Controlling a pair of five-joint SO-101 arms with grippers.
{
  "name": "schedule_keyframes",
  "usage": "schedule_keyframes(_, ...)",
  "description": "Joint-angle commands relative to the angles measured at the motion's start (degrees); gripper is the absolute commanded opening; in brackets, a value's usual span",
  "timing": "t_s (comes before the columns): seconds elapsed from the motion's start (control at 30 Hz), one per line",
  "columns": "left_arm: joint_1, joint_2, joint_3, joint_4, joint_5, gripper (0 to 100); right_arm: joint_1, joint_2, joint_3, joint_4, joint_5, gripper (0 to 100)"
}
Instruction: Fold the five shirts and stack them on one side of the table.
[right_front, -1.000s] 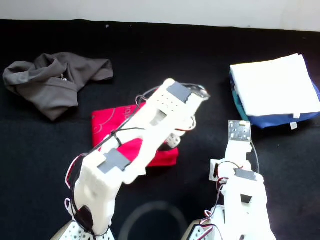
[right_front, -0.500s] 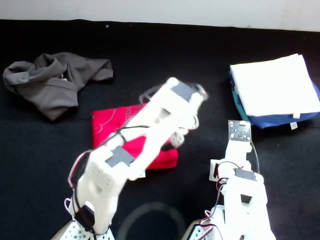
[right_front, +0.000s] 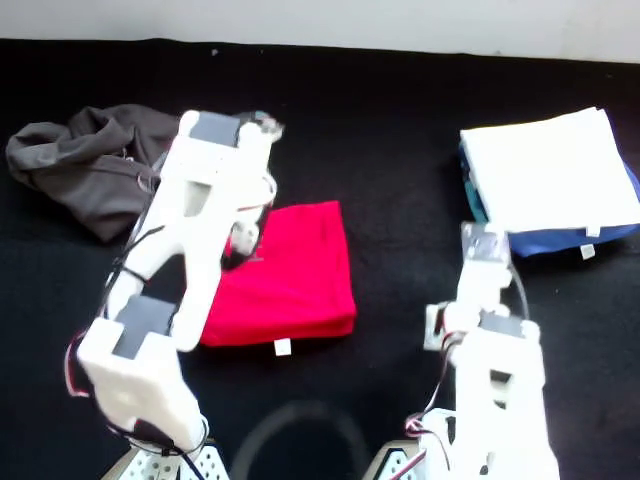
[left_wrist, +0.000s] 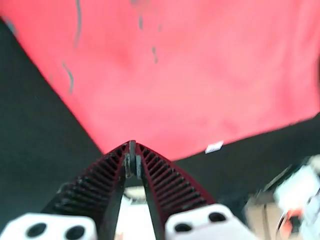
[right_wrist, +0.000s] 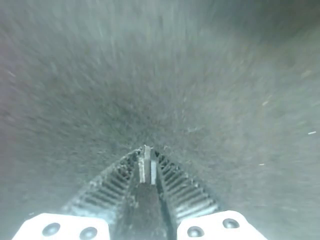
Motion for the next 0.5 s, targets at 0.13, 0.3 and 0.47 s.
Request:
schedule_keyframes(0.13, -8.0, -22.5, 30.4, -16.0, -6.1, 1, -10.1, 0.1, -26.2, 16.0, 0.3, 0.6)
schedule_keyframes(0.3, -10.4, -27.6, 40.3, -20.7, -6.2, 1, -20.8, 8.8, -36.3, 16.7, -1.4, 0.6)
schedule_keyframes(0.47, -10.4, -27.6, 46.6, -25.8, -6.2, 1, -27.9, 25.4, -50.2, 16.3, -7.0, 0.6)
